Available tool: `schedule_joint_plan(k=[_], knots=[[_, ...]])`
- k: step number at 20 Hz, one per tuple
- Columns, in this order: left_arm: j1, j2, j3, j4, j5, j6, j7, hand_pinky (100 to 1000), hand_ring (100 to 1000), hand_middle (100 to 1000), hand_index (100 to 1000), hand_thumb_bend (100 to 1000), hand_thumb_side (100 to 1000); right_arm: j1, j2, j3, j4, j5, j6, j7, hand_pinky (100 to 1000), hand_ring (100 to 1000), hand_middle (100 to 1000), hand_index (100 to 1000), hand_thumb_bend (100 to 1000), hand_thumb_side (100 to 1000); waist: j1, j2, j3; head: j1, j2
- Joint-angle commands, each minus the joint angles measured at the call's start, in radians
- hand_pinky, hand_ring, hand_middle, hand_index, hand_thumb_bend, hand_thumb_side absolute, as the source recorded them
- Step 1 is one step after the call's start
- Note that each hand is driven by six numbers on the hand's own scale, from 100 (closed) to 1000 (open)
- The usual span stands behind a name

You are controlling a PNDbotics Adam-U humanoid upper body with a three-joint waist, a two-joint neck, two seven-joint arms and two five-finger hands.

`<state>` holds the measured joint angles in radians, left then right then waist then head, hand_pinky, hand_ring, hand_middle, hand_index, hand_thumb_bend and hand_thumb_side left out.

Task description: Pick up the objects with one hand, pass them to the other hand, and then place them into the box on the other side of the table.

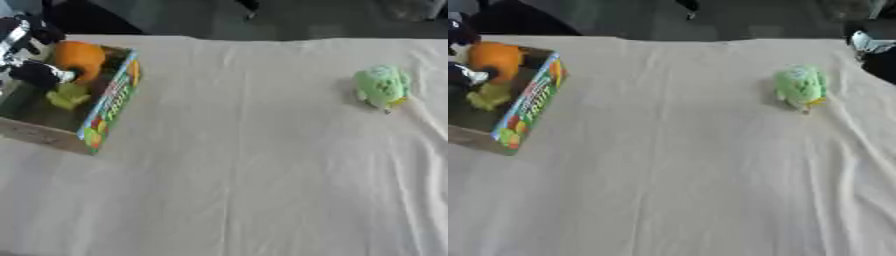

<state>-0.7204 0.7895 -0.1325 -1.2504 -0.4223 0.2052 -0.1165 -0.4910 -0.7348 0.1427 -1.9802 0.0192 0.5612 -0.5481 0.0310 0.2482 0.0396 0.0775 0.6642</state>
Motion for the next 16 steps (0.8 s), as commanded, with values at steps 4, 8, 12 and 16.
schedule_joint_plan(k=[4, 8, 12, 16], knots=[[-0.008, 0.023, 0.020, -0.001, -0.043, 0.031, 0.004, 754, 813, 747, 811, 766, 260, 0.000, -0.039, -0.022, -0.020, -0.004, 0.077, -0.093, 680, 573, 551, 746, 477, 239, 0.000, -0.016, 0.003, 0.007, -0.011], [-0.007, 0.021, 0.025, -0.009, -0.041, 0.035, 0.011, 739, 802, 735, 800, 702, 255, 0.004, -0.042, -0.025, -0.020, -0.004, 0.078, -0.095, 681, 573, 552, 746, 478, 238, 0.000, -0.016, 0.003, 0.007, -0.010], [-0.004, 0.017, 0.032, -0.040, 0.006, 0.034, 0.046, 708, 782, 707, 774, 590, 280, 0.006, -0.048, -0.030, -0.020, -0.003, 0.085, -0.097, 682, 576, 555, 748, 484, 239, -0.002, -0.015, 0.004, -0.009, -0.006], [0.001, 0.015, 0.026, -0.119, 0.100, 0.022, 0.101, 678, 761, 677, 745, 535, 333, 0.004, -0.059, -0.027, -0.020, 0.000, 0.141, -0.084, 693, 568, 582, 761, 521, 251, -0.005, -0.015, 0.005, -0.064, 0.001]])
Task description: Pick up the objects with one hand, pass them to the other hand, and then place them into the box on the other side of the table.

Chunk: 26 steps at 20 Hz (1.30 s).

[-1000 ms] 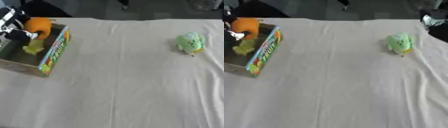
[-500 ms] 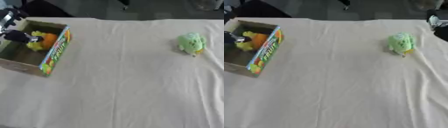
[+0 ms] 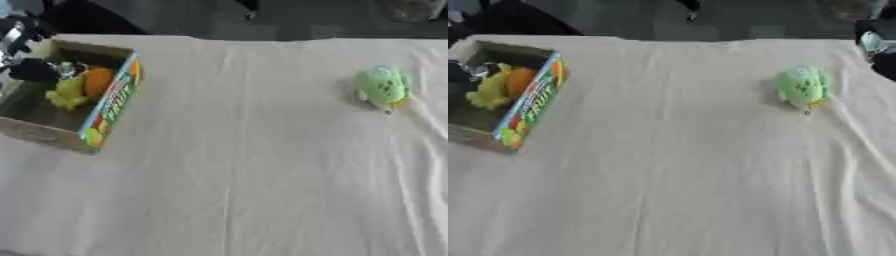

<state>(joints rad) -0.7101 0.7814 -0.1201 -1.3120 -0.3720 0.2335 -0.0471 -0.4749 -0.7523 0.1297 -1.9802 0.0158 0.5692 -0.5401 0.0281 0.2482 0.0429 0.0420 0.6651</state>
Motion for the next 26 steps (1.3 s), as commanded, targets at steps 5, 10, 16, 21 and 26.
schedule_joint_plan(k=[5, 10, 16, 21, 26], knots=[[-0.009, 0.017, -0.007, -0.180, 0.192, -0.037, 0.073, 654, 738, 643, 713, 470, 363, -0.033, -0.067, 0.014, -0.020, 0.020, 0.278, -0.003, 715, 605, 638, 779, 565, 280, -0.006, -0.015, 0.002, -0.078, 0.001], [-0.008, 0.009, -0.034, -0.293, 0.293, -0.048, 0.084, 647, 734, 635, 703, 449, 384, -0.070, -0.091, 0.065, 0.025, 0.034, 0.336, 0.122, 748, 672, 704, 798, 614, 301, -0.010, -0.016, 0.003, -0.125, -0.004], [-0.014, -0.011, -0.054, -0.385, 0.359, -0.039, 0.074, 643, 730, 627, 699, 431, 389, -0.130, -0.091, 0.131, 0.121, 0.062, 0.338, 0.262, 770, 725, 750, 820, 654, 313, -0.015, -0.016, 0.006, -0.186, -0.008], [-0.014, -0.021, -0.067, -0.428, 0.380, -0.032, 0.067, 643, 730, 627, 699, 425, 395, -0.165, -0.082, 0.171, 0.182, 0.081, 0.338, 0.350, 786, 757, 771, 837, 662, 312, -0.018, -0.016, 0.006, -0.231, -0.011], [-0.010, -0.022, -0.074, -0.438, 0.390, -0.026, 0.061, 644, 730, 627, 700, 425, 405, -0.180, -0.073, 0.187, 0.232, 0.107, 0.338, 0.409, 797, 777, 787, 849, 657, 309, -0.021, -0.015, 0.007, -0.269, -0.014]])
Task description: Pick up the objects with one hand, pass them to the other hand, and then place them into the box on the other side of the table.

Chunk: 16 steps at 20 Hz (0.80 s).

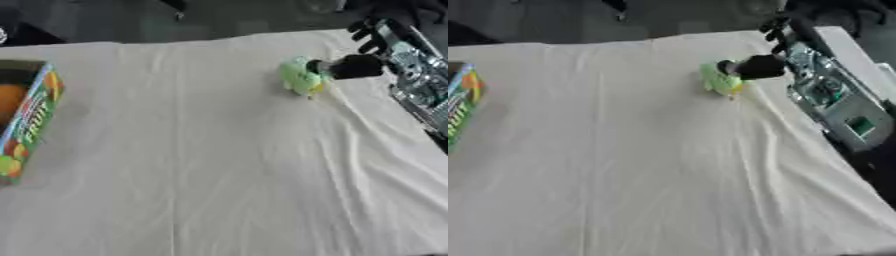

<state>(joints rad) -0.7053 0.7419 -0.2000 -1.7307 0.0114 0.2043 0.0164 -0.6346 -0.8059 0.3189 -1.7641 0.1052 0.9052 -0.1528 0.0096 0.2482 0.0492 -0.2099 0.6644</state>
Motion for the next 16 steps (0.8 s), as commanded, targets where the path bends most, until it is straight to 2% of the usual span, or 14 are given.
schedule_joint_plan(k=[1, 10, 16], knots=[[-0.014, 0.018, 0.004, -0.019, 0.008, 0.004, -0.004, 644, 730, 627, 700, 424, 406, -0.021, -0.017, 0.001, 0.029, 0.024, 0.002, 0.030, 799, 780, 789, 850, 655, 308, -0.003, -0.015, 0.000, -0.021, -0.013], [-0.010, 0.012, -0.001, -0.026, 0.015, 0.008, -0.009, 642, 729, 625, 698, 421, 411, -0.046, 0.025, 0.040, 0.143, 0.055, 0.002, 0.060, 809, 797, 802, 855, 642, 307, -0.004, -0.015, 0.002, -0.032, -0.011], [-0.010, 0.009, -0.004, -0.019, 0.009, 0.009, -0.012, 642, 730, 625, 699, 420, 414, -0.078, 0.062, 0.066, 0.201, 0.073, 0.002, 0.053, 812, 798, 805, 855, 632, 287, -0.004, -0.016, 0.006, -0.023, -0.008]])
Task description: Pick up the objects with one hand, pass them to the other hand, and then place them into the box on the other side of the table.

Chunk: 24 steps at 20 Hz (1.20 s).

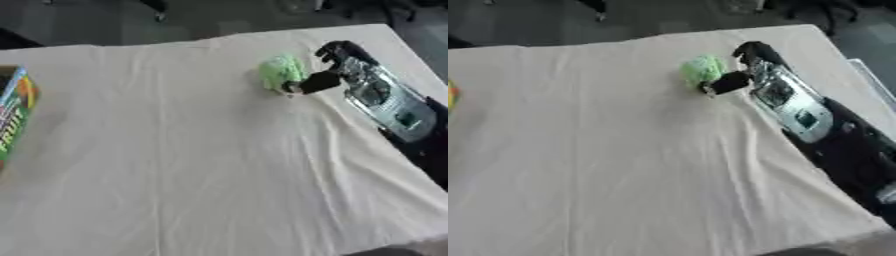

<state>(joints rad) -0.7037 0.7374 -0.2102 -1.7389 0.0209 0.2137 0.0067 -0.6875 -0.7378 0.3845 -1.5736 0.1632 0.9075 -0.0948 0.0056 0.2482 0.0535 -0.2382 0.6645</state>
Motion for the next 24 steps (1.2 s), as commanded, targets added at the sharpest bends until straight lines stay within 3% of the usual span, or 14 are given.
schedule_joint_plan(k=[1, 9, 24], knots=[[-0.011, 0.013, 0.006, -0.008, -0.002, 0.000, -0.002, 642, 730, 625, 699, 420, 415, -0.030, 0.001, 0.003, 0.018, 0.021, 0.000, -0.007, 810, 795, 803, 853, 627, 279, 0.000, -0.016, 0.002, 0.007, -0.009], [-0.006, 0.008, -0.001, 0.001, -0.009, 0.003, -0.011, 639, 731, 626, 700, 419, 421, -0.080, 0.082, 0.011, 0.094, 0.066, 0.000, -0.057, 796, 778, 792, 851, 605, 251, 0.002, -0.017, 0.003, 0.020, -0.011], [-0.001, 0.002, -0.006, 0.004, -0.014, 0.005, -0.014, 612, 731, 627, 698, 420, 428, -0.129, 0.199, -0.002, 0.281, 0.018, 0.000, -0.283, 797, 774, 802, 851, 577, 232, 0.010, -0.013, 0.004, 0.017, -0.016]])
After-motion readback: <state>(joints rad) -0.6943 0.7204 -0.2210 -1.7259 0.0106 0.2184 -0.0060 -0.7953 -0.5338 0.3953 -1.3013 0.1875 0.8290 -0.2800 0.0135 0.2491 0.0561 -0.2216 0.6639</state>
